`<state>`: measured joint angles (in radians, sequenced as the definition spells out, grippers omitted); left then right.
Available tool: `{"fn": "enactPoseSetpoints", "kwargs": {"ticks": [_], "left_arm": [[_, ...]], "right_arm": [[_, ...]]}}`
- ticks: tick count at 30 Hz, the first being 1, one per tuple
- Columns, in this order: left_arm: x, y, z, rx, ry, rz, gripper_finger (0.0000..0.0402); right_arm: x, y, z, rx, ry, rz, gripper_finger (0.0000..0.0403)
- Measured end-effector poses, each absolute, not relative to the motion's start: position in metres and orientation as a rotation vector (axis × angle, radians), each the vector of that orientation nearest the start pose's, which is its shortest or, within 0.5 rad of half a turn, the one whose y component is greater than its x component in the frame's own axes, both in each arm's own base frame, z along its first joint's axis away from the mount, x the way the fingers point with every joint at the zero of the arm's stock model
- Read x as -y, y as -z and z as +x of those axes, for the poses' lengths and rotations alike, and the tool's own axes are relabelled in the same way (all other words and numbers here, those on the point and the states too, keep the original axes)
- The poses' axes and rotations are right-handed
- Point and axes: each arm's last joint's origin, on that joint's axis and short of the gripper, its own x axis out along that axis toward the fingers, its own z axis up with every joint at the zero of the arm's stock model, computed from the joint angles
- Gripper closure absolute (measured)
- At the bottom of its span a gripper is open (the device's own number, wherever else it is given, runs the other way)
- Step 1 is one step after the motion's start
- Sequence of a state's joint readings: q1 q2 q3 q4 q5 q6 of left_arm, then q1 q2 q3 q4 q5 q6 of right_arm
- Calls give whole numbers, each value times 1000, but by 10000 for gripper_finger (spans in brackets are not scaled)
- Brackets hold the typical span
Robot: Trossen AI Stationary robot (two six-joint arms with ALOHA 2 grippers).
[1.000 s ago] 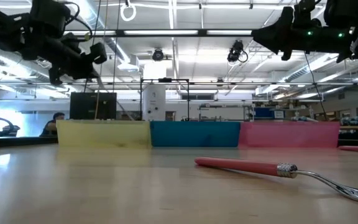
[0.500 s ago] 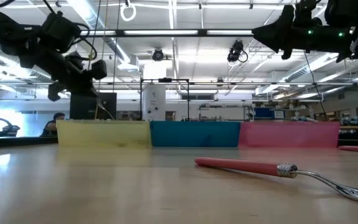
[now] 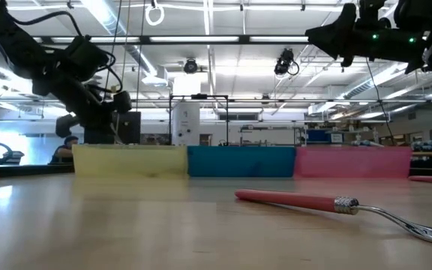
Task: Sort silverware by color (type)
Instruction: Put the left black fork into the yellow bin, then put the blue fork into the blue bin
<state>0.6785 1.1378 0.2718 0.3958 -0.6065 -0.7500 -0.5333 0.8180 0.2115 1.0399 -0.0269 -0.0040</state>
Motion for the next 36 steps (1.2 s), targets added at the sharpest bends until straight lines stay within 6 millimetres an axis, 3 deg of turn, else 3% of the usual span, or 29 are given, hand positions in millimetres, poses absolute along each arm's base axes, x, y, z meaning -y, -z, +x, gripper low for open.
{"fn": "enactPoseSetpoints", "kwargs": {"ticks": [14, 36], "left_arm": [[-136, -141, 145, -100, -1362, -668, 336], [-148, -148, 141, -137, -1395, -573, 329]], "right_arm": [[82, -247, 140, 422, 499, -126, 254], [82, -245, 141, 402, 500, -119, 254]]}}
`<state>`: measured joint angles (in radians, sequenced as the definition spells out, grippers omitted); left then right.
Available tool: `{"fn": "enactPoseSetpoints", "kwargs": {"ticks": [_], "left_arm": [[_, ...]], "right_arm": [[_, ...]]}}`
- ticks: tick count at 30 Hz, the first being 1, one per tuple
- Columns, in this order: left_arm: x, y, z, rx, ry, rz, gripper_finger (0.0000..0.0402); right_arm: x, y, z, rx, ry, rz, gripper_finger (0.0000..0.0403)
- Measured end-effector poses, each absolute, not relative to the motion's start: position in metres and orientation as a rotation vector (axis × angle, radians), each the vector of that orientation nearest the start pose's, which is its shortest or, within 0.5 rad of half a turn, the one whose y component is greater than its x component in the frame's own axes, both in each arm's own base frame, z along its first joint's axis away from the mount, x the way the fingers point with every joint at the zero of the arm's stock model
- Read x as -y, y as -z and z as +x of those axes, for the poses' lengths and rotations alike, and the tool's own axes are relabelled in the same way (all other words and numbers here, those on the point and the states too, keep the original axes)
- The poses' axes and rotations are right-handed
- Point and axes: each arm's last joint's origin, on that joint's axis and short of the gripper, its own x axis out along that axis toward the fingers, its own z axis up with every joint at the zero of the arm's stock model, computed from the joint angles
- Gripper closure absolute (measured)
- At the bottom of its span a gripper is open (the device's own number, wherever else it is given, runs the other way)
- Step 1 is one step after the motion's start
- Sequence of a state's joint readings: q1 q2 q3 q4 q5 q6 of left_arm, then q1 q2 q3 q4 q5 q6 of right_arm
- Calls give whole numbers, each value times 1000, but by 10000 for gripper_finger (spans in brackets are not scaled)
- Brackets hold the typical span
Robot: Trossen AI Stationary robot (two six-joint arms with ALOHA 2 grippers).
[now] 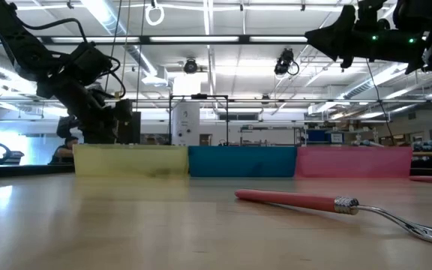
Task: Sort silverware by color (type)
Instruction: Put the blue fork into the blue bin
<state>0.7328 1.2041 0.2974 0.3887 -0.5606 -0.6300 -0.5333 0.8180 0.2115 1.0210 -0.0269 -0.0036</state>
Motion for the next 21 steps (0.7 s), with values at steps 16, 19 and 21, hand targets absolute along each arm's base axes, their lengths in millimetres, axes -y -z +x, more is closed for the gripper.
{"fn": "enactPoseSetpoints", "kwargs": {"ticks": [16, 19, 21], "left_arm": [[-142, -166, 163, -65, -889, -589, 322], [-135, -169, 170, -57, -762, -594, 322], [-130, -172, 175, -40, -684, -589, 321]], "right_arm": [[83, -243, 142, 382, 500, -114, 254], [83, -241, 142, 365, 501, -109, 254], [83, -241, 143, 358, 501, -107, 254]]}}
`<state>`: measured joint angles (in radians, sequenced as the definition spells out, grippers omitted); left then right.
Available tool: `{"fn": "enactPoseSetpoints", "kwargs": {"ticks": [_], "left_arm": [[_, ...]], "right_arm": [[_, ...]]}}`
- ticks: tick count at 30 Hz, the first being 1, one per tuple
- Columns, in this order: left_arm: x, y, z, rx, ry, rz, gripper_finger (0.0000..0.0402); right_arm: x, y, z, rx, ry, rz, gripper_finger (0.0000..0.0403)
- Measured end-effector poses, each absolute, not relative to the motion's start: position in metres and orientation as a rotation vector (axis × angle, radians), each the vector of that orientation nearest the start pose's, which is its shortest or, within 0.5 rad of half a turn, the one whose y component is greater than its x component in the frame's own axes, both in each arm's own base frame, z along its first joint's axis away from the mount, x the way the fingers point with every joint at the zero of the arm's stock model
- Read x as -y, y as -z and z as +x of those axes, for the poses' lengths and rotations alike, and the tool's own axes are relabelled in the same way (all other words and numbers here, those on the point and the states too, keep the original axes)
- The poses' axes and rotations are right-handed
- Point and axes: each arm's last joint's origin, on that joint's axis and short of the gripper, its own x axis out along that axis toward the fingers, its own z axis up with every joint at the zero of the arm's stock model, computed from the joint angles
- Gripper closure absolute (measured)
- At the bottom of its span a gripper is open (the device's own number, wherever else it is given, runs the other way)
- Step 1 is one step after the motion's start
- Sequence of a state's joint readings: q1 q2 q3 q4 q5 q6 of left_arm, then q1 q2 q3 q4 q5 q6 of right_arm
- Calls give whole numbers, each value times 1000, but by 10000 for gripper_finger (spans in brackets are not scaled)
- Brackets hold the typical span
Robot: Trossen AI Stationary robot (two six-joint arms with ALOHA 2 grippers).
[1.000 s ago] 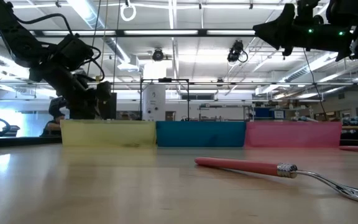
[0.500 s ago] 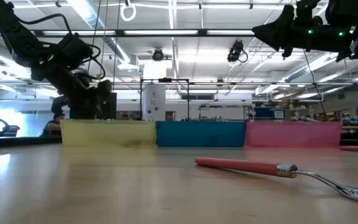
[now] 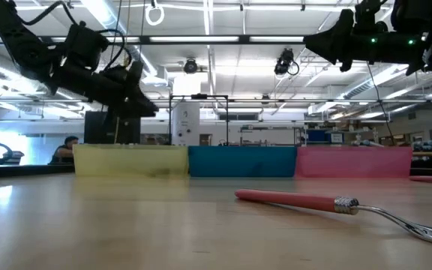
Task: Sort silverware by color (type)
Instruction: Put the blue fork into the blue bin
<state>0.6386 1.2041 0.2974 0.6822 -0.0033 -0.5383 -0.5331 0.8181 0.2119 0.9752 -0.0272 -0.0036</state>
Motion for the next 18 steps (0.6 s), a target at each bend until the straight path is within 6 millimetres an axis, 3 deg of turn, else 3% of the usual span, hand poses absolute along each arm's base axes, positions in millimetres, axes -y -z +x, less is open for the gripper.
{"fn": "enactPoseSetpoints", "kwargs": {"ticks": [5, 18], "left_arm": [[-113, -177, 187, -46, -502, -563, 321], [-62, -183, 209, -93, -263, -625, 321]], "right_arm": [[83, -240, 143, 354, 501, -106, 254], [83, -240, 143, 353, 501, -105, 254]]}}
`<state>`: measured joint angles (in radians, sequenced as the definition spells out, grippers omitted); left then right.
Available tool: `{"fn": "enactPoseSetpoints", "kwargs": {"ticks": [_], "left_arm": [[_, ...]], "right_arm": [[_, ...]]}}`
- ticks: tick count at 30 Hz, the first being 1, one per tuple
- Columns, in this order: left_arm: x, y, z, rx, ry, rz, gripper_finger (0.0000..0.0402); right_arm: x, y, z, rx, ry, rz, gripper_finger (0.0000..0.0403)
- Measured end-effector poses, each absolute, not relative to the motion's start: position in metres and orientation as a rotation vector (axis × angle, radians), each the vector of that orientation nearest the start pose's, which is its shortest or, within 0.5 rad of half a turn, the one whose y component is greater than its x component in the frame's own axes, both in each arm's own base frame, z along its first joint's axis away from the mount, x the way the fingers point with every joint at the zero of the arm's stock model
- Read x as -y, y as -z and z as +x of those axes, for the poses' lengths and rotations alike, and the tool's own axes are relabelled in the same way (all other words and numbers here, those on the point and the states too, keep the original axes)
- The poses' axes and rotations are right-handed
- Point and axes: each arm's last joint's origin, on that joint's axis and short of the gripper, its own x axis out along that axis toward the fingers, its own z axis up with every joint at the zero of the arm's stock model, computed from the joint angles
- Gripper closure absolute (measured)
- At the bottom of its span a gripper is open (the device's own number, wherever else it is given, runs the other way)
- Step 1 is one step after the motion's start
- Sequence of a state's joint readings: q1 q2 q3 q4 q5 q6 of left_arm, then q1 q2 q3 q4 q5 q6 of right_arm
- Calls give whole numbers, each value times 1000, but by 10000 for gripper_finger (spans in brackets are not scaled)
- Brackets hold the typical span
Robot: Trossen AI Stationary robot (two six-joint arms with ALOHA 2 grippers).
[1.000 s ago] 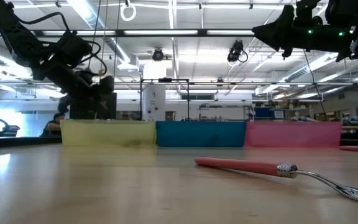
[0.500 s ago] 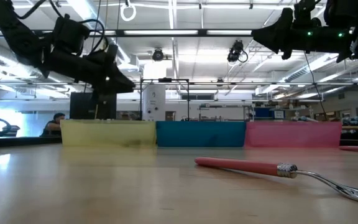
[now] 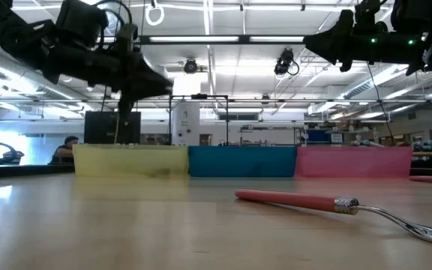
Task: Sort silverware by color (type)
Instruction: Put the blue fork into the blue bin
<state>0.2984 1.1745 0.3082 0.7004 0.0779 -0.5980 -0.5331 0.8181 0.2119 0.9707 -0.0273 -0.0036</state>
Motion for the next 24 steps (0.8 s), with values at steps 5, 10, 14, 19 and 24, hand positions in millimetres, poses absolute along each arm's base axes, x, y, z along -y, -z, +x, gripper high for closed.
{"fn": "enactPoseSetpoints", "kwargs": {"ticks": [5, 10, 14, 19, 24], "left_arm": [[-53, -206, 223, -62, -189, -554, 321], [-46, -226, 245, -142, -142, -336, 321], [-40, -235, 264, -203, -106, -245, 321], [-38, -239, 276, -396, -92, -253, 321], [-32, -249, 271, -584, -123, -417, 321]], "right_arm": [[83, -240, 143, 348, 500, -103, 254], [82, -240, 144, 352, 481, -71, 254], [78, -240, 146, 363, 438, -18, 252], [67, -239, 152, 356, 360, 3, 247], [51, -238, 158, 340, 228, 18, 247]]}}
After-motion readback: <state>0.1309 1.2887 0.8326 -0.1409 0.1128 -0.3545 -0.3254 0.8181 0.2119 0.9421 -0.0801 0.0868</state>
